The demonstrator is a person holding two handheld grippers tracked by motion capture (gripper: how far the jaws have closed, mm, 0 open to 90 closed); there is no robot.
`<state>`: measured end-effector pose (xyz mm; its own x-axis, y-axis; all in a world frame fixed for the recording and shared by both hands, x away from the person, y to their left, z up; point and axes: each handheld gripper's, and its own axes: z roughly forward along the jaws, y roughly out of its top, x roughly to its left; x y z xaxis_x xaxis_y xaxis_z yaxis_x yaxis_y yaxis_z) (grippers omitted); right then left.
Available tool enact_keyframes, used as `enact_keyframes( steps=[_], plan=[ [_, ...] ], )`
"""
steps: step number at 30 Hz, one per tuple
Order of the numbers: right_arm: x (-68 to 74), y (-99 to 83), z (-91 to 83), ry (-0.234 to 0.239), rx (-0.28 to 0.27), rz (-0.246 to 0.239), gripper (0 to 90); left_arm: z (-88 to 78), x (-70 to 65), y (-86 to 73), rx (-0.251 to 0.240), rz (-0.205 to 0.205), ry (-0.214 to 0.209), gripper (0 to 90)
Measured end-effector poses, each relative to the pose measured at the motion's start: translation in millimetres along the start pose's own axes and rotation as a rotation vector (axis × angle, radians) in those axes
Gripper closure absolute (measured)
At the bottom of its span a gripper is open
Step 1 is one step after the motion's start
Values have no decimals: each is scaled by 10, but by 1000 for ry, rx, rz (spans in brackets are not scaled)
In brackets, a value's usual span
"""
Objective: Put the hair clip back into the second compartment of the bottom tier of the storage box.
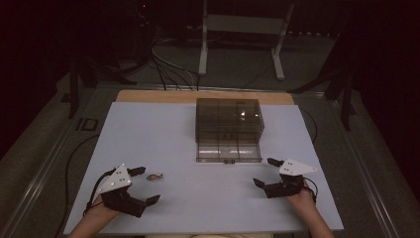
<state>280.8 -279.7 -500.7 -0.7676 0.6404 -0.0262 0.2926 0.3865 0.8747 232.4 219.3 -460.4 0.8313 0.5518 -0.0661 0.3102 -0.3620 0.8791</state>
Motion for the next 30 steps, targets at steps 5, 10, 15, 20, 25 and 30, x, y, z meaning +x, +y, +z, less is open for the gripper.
enact_keyframes(
  steps=[5, 10, 15, 20, 25, 30],
  plan=[
    [0, 4, 1, 0, 0, -1, 92, -14, 13, 106, 16, 18, -15, 0],
    [-1, 9, -8, 5, -2, -2, 92, 7, 22, 209, 28, 33, -25, 0],
    [3, 9, -10, 6, 2, -7, 92, 23, 58, 290, 23, 31, -20, 0],
    [4, 8, -2, 16, 1, -7, 93, 47, 121, 366, 25, 20, 30, 0],
    [9, 6, 3, 18, 5, -5, 93, 80, 230, 404, 17, -2, 98, 0],
    [11, 3, 12, 24, 14, -5, 92, 124, 317, 387, 57, -15, 155, 0]
  ],
)
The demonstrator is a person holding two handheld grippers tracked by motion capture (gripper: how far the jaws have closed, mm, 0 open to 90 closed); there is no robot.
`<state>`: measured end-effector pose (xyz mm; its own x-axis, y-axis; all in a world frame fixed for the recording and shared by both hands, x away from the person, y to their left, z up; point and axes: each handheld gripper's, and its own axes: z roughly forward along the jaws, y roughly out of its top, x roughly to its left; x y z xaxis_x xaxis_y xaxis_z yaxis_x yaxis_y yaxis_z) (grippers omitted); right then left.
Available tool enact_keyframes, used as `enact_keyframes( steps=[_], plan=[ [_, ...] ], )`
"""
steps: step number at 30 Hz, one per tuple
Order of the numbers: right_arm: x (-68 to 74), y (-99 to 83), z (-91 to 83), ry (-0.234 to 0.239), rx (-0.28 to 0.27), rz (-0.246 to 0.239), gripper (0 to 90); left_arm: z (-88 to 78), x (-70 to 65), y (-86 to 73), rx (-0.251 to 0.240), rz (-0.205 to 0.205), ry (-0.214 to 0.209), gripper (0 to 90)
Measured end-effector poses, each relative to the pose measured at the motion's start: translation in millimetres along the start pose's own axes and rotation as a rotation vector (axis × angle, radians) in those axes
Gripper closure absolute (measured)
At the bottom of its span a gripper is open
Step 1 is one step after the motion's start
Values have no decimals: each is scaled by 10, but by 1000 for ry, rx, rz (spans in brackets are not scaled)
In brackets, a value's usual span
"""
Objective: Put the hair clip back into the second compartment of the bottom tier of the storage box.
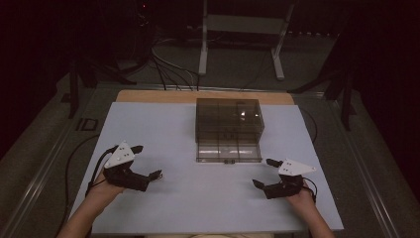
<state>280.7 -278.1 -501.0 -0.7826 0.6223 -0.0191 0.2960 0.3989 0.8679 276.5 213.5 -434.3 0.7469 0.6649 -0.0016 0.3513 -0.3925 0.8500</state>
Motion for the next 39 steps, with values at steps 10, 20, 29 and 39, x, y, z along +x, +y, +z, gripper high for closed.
enact_keyframes(
  steps=[10, 20, 29, 39],
  plan=[
    [-1, -5, 8, 8, 3, -1, 93, 81, 103, -118, 23, -19, -12, 0],
    [-3, -8, 11, 12, 9, -3, 93, 131, 205, -264, 48, -27, 35, 0],
    [2, -10, 21, 17, 19, -7, 93, 201, 284, -375, 120, -71, 21, 0],
    [1, -13, 23, 22, 21, -6, 93, 323, 363, -537, 188, -112, -56, 90]
  ],
)
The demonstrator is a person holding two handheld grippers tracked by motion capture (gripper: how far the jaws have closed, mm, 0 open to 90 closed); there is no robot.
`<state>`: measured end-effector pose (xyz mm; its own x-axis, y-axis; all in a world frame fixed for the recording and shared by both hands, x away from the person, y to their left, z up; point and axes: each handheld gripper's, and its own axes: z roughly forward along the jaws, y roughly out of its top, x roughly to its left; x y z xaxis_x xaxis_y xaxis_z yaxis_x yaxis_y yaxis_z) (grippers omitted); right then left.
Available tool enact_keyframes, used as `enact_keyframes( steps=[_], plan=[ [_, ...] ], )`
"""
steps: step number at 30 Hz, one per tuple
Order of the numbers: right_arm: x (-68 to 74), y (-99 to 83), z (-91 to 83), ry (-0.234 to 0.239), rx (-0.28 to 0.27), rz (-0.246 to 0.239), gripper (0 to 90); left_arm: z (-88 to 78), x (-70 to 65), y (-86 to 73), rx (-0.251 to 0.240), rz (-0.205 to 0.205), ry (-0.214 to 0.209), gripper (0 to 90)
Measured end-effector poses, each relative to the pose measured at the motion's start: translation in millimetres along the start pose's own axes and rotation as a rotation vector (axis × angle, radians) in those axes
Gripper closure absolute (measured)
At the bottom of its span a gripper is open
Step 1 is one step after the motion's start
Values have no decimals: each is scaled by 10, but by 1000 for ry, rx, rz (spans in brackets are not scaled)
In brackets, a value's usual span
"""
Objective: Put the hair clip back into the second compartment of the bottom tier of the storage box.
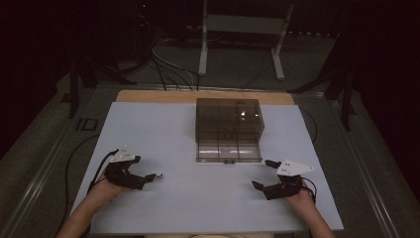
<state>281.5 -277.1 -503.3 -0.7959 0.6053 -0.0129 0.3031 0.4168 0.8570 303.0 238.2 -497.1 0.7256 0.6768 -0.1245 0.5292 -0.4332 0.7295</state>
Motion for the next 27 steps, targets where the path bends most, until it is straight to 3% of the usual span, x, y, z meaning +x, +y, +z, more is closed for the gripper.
enact_keyframes(
  steps=[6, 10, 14, 22, 24, 27],
  plan=[
    [5, -2, 5, 4, 3, -4, 93, 67, 32, -44, 38, 2, -5, 182],
    [5, -2, 3, 5, 3, -5, 93, 80, 49, -64, 39, -9, 13, 222],
    [-1, -6, 5, 5, 7, -4, 93, 84, 69, -70, 33, -5, 6, 328],
    [1, -8, 6, 8, 10, -5, 93, 150, 86, -90, 83, -14, -52, 444],
    [2, -8, 6, 9, 11, -5, 93, 166, 81, -92, 97, 1, -56, 484],
    [1, -7, 6, 12, 10, -2, 93, 171, 88, -94, 88, -4, -78, 543]
  ],
)
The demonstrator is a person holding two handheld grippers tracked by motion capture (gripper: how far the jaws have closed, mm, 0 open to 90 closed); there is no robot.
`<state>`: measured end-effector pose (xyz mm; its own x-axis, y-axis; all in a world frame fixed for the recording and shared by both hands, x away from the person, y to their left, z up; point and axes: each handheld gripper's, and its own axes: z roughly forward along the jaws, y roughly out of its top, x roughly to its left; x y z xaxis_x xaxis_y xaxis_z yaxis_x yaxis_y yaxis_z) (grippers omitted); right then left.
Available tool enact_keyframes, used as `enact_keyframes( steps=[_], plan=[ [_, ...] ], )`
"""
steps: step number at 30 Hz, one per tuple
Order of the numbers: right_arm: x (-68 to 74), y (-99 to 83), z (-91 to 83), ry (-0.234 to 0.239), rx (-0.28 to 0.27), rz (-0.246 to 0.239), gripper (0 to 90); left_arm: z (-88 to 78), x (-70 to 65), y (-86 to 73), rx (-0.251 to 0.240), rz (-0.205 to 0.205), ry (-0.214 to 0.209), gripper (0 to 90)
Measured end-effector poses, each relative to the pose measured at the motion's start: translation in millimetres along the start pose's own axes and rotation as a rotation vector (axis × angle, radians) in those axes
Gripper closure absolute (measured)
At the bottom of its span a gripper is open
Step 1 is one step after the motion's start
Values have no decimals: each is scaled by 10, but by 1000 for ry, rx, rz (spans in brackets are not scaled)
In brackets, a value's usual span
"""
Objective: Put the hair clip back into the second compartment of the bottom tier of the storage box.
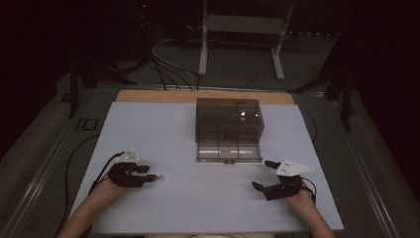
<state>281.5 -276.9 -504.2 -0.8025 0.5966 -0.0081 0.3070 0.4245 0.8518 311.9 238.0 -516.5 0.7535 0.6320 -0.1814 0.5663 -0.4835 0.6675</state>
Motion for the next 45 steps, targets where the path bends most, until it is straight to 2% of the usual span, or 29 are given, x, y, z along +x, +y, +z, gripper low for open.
enact_keyframes(
  steps=[9, 14, 20, 25, 29, 32, 40, 45],
  plan=[
    [1, 0, 1, 1, 3, -1, 93, 3, -39, -29, 12, 77, -65, 636],
    [4, 5, 1, 0, 2, 0, 94, 0, -29, -38, 11, 79, -76, 689],
    [-1, 0, 7, -2, 11, 0, 94, 6, -99, -33, 31, 118, -91, 759],
    [3, -2, 13, -1, 15, -2, 94, 9, -137, -23, 42, 128, -94, 790],
    [3, -5, 18, -2, 19, -4, 94, 5, -169, -27, 45, 134, -102, 847],
    [6, -5, 20, -1, 22, -5, 95, 4, -185, -24, 51, 145, -93, 850],
    [4, -3, 18, -2, 19, -4, 95, 11, -209, 21, 63, 132, -96, 857],
    [5, -2, 15, -2, 19, -6, 95, -17, -233, 80, 44, 125, -97, 857]
  ],
)
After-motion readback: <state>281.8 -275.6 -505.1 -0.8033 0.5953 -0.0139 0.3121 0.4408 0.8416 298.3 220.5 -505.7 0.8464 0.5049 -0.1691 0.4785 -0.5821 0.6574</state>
